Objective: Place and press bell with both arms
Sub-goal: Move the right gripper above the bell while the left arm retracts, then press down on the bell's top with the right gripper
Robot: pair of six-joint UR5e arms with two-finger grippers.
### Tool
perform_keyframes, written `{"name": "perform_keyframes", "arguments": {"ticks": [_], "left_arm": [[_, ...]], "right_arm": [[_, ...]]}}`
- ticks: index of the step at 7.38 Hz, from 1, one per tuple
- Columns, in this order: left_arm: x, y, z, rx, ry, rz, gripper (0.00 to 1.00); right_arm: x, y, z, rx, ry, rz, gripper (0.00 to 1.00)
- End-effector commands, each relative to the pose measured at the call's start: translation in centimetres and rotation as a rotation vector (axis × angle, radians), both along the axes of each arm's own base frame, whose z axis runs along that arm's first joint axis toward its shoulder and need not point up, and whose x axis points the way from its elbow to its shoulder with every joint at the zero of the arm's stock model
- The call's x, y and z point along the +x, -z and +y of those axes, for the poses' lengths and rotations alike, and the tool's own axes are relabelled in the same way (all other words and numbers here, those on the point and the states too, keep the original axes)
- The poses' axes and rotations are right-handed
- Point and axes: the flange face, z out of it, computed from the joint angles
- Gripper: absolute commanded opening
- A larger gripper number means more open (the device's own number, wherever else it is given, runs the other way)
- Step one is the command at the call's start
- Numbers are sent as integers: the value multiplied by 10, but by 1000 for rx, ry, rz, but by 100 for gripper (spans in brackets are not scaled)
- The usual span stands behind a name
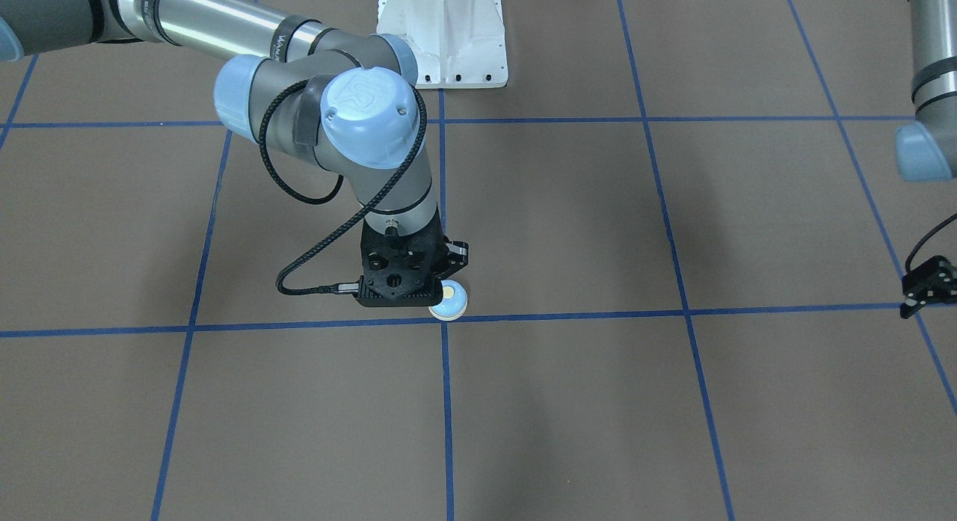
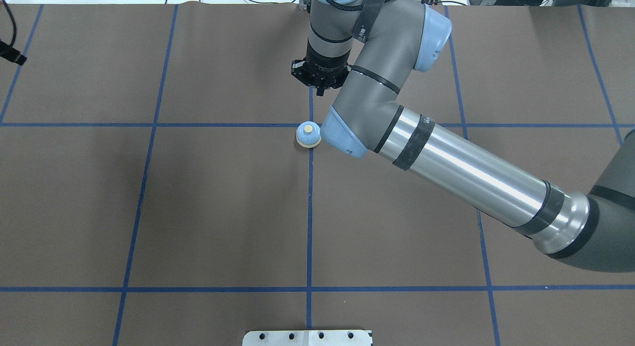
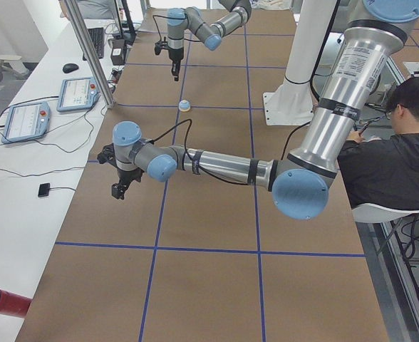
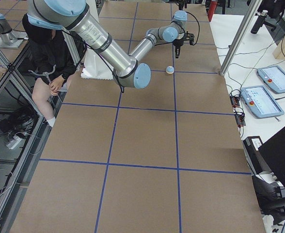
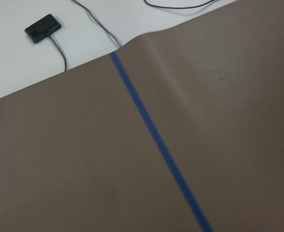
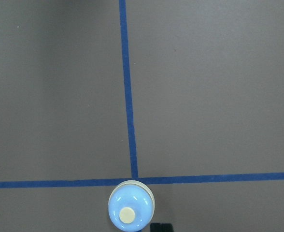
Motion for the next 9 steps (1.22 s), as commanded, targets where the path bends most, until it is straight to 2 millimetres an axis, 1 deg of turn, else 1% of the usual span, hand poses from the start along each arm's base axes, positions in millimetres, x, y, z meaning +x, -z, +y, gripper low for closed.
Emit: {"name": "perform_keyframes", "arguments": {"ticks": [1, 2, 3, 4, 5, 7, 9], "left_arm": [[-60, -19, 27, 1, -30, -53, 99], [-64, -28, 33, -2, -41, -62, 99], [-66, -30, 34, -5, -40, -65, 99], [-67, -31, 35, -7, -39, -65, 99], [-67, -31, 35, -7, -39, -65, 99], [-67, -34, 37, -12, -39, -65, 99], [-66, -35, 38, -14, -41, -66, 99]], "right_arm": [[-33, -6, 0, 28, 2, 3, 0], [-49, -12, 5, 42, 7, 9, 0], [-63, -21, 11, 49, 11, 22, 0], [-67, -24, 13, 50, 16, 25, 0], [-71, -33, 9, 42, 13, 41, 0], [-84, -46, 10, 51, 19, 36, 0], [-89, -47, 14, 51, 28, 37, 0]]}}
